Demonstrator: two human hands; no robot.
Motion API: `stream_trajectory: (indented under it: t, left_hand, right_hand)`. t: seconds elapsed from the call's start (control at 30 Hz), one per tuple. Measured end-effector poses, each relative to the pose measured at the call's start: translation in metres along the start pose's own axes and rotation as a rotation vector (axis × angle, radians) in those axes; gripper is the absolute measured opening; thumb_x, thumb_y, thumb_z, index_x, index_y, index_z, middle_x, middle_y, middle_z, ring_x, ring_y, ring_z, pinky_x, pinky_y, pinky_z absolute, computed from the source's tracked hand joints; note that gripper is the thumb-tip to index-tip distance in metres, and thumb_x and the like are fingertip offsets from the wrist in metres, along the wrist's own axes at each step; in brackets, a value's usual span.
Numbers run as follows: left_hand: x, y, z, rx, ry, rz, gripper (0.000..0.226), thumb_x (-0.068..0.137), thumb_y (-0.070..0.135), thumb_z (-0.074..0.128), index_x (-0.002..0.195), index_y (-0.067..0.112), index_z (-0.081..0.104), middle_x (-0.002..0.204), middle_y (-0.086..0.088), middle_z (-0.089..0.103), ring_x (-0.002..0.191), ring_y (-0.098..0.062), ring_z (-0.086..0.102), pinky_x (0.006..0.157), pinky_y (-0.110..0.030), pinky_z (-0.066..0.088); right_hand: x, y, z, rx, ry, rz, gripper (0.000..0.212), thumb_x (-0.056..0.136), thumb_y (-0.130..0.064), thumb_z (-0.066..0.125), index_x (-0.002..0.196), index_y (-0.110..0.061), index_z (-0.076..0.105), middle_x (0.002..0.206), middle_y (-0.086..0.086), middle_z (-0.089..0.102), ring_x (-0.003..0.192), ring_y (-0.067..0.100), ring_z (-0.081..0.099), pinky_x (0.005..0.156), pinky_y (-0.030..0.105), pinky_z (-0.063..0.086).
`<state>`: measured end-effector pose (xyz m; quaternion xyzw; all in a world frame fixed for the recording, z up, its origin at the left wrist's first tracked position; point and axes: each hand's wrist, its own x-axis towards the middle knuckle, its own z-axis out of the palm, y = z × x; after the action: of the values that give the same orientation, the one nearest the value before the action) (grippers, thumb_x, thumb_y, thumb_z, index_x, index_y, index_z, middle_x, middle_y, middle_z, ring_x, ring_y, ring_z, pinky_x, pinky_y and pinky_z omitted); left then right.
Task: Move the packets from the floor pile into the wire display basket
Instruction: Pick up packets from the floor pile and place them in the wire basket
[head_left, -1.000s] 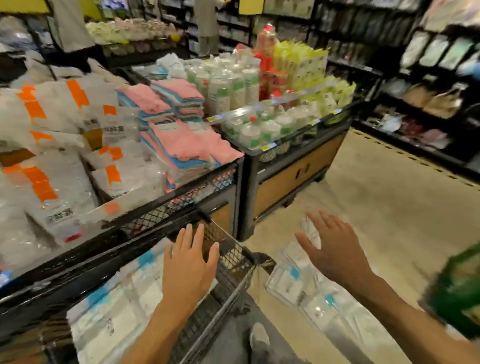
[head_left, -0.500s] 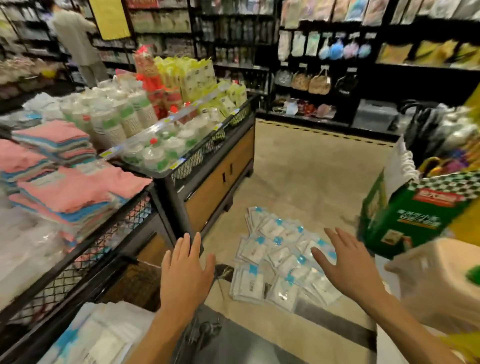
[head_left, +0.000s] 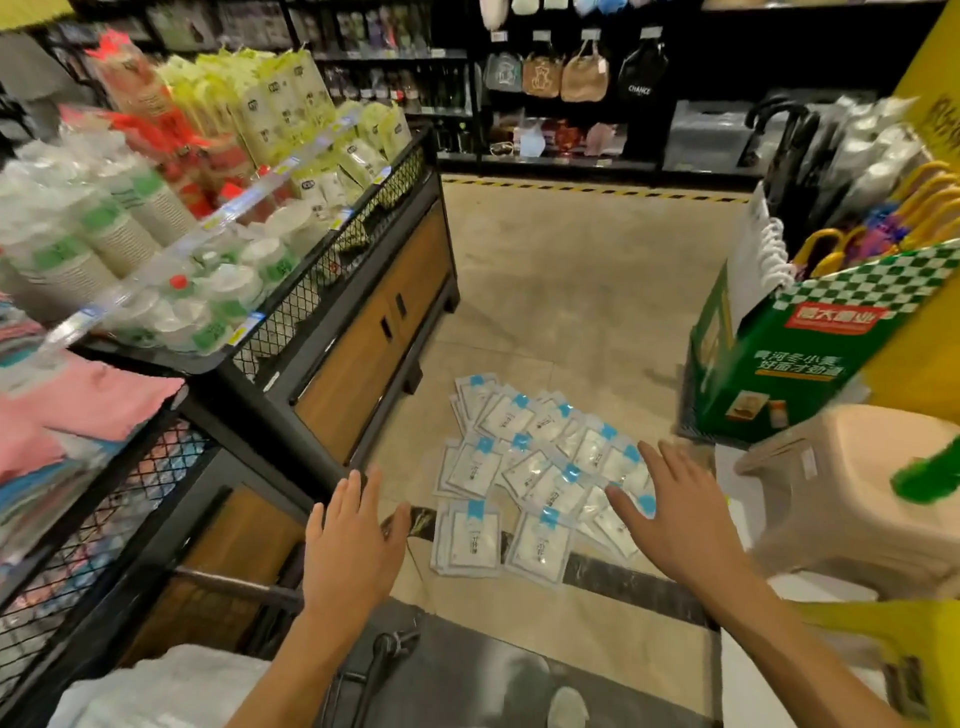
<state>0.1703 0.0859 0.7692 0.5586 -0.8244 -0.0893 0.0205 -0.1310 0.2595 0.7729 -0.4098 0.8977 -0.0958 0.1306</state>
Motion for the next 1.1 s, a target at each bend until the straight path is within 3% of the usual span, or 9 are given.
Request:
stream_trajectory:
  t: [0.17, 0.33, 0.43, 0.57, 0.67, 0.83, 0.93, 1.1]
  left_hand:
    - [0.030, 0.016, 0.023, -0.024, -0.049, 0.020, 0.067, 0.102, 0.057, 0.033, 0.161, 0.024, 0.025, 0.167, -0.003, 0.027, 0.155, -0.021, 0.021, 0.127, -0.047, 0.016]
    - [0.075, 0.016, 0.055, 0.010, -0.104, 0.060, 0.065, 0.104, 0.054, 0.036, 0.159, 0.022, 0.029, 0.165, -0.005, 0.032, 0.154, -0.023, 0.024, 0.125, -0.052, 0.015]
    - [0.106, 0.012, 0.077, 0.001, -0.146, 0.087, 0.063, 0.104, 0.052, 0.033, 0.157, 0.018, 0.035, 0.161, -0.008, 0.037, 0.153, -0.028, 0.027, 0.123, -0.055, 0.018]
    - [0.151, 0.003, 0.107, -0.035, -0.216, 0.092, 0.060, 0.103, 0.043, 0.046, 0.157, 0.018, 0.035, 0.161, -0.010, 0.036, 0.152, -0.029, 0.028, 0.124, -0.055, 0.014]
    - [0.188, -0.009, 0.147, -0.034, -0.208, 0.130, 0.060, 0.101, 0.044, 0.038, 0.153, 0.013, 0.042, 0.154, -0.016, 0.044, 0.145, -0.034, 0.037, 0.119, -0.059, 0.027]
    - [0.232, -0.031, 0.252, 0.031, -0.310, 0.086, 0.073, 0.096, 0.052, 0.018, 0.157, 0.016, 0.038, 0.162, -0.012, 0.037, 0.151, -0.029, 0.032, 0.123, -0.058, 0.020]
    - [0.253, -0.043, 0.335, 0.065, -0.336, 0.069, 0.073, 0.098, 0.053, 0.018, 0.157, 0.015, 0.037, 0.161, -0.013, 0.038, 0.150, -0.031, 0.033, 0.121, -0.062, 0.024]
    - [0.287, -0.065, 0.485, 0.121, -0.336, 0.029, 0.073, 0.098, 0.054, 0.014, 0.160, 0.016, 0.025, 0.165, -0.012, 0.028, 0.154, -0.027, 0.024, 0.124, -0.059, 0.016]
  right_hand:
    - [0.028, 0.017, 0.005, 0.013, -0.051, 0.068, 0.091, 0.086, -0.079, 0.020, 0.164, -0.031, 0.014, 0.173, -0.001, 0.011, 0.159, 0.026, 0.012, 0.129, 0.047, 0.012]
    - [0.055, 0.021, 0.022, -0.001, -0.053, 0.095, 0.084, 0.097, -0.071, 0.040, 0.163, -0.025, 0.020, 0.172, 0.001, 0.016, 0.158, 0.027, 0.015, 0.129, 0.048, 0.013]
    - [0.075, 0.019, 0.037, -0.044, -0.038, 0.126, 0.081, 0.097, -0.070, 0.043, 0.162, -0.024, 0.026, 0.170, 0.004, 0.023, 0.156, 0.029, 0.021, 0.128, 0.048, 0.018]
    - [0.106, 0.009, 0.062, -0.035, -0.071, 0.150, 0.081, 0.097, -0.069, 0.046, 0.161, -0.023, 0.028, 0.168, 0.006, 0.027, 0.155, 0.031, 0.024, 0.126, 0.051, 0.023]
    - [0.141, 0.003, 0.095, -0.074, -0.105, 0.137, 0.084, 0.096, -0.069, 0.047, 0.161, -0.020, 0.029, 0.167, 0.007, 0.030, 0.154, 0.032, 0.026, 0.125, 0.049, 0.022]
    - [0.198, 0.007, 0.194, -0.117, -0.201, 0.175, 0.096, 0.092, -0.083, 0.034, 0.164, -0.022, 0.017, 0.171, 0.005, 0.019, 0.157, 0.027, 0.018, 0.128, 0.047, 0.014]
    - [0.235, 0.018, 0.281, -0.135, -0.240, 0.178, 0.109, 0.084, -0.092, 0.015, 0.165, -0.019, 0.007, 0.172, 0.007, 0.015, 0.158, 0.026, 0.014, 0.129, 0.047, 0.014]
    - [0.295, 0.056, 0.436, -0.174, -0.269, 0.124, 0.113, 0.080, -0.093, 0.000, 0.165, -0.019, 0.000, 0.173, 0.009, 0.005, 0.160, 0.026, 0.004, 0.130, 0.047, 0.008]
